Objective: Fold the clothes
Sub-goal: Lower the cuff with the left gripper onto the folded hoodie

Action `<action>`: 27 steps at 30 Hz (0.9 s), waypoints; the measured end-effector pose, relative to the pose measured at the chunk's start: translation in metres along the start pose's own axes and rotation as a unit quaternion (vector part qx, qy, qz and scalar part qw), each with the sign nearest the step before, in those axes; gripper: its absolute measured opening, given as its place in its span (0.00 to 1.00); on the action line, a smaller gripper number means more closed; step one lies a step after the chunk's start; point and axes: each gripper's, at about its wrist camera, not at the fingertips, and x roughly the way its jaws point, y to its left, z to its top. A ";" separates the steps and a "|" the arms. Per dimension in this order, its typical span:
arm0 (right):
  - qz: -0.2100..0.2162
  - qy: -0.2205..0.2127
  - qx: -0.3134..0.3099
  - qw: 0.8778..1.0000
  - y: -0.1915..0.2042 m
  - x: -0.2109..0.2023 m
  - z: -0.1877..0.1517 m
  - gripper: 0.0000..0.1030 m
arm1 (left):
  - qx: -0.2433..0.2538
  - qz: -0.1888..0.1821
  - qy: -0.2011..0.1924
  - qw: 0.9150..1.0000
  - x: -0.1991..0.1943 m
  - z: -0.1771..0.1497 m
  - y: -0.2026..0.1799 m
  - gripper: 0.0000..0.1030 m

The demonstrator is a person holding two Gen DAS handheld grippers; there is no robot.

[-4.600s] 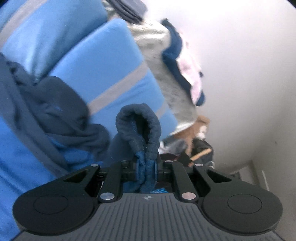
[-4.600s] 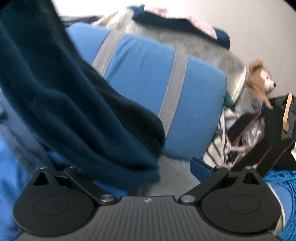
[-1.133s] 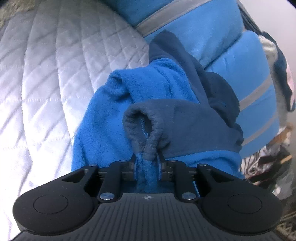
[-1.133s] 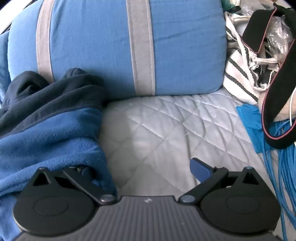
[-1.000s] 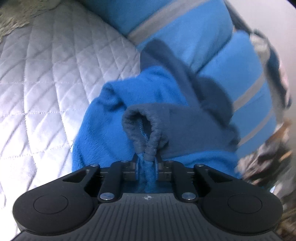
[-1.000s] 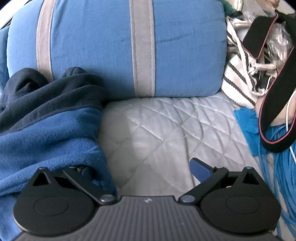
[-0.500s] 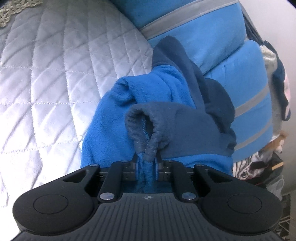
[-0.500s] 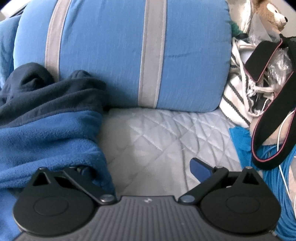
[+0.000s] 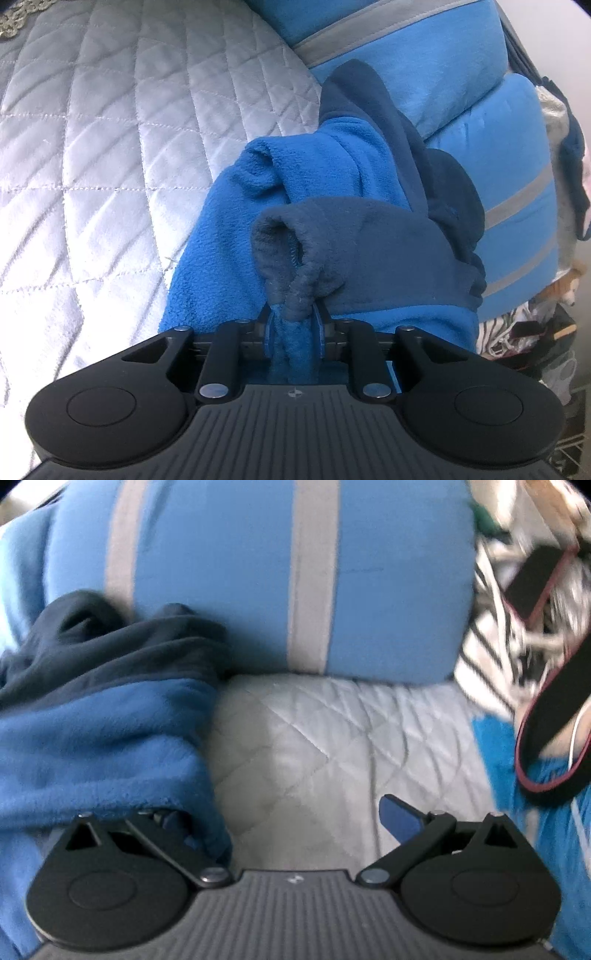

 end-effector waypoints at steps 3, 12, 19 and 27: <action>-0.010 -0.004 -0.048 0.999 0.006 -0.007 0.000 1.00 | -0.001 0.001 0.000 1.000 0.000 0.000 -0.002 0.22; -0.002 -0.006 -0.107 0.994 0.007 -0.027 -0.007 1.00 | -0.013 -0.002 0.001 1.000 0.000 0.000 0.000 0.22; 0.048 -0.015 -0.003 0.999 -0.024 -0.041 -0.004 1.00 | -0.022 0.002 0.002 1.000 0.000 0.000 -0.001 0.23; 0.052 0.015 0.029 0.998 -0.002 -0.007 0.017 1.00 | -0.031 -0.005 0.008 0.999 -0.006 0.002 -0.004 0.23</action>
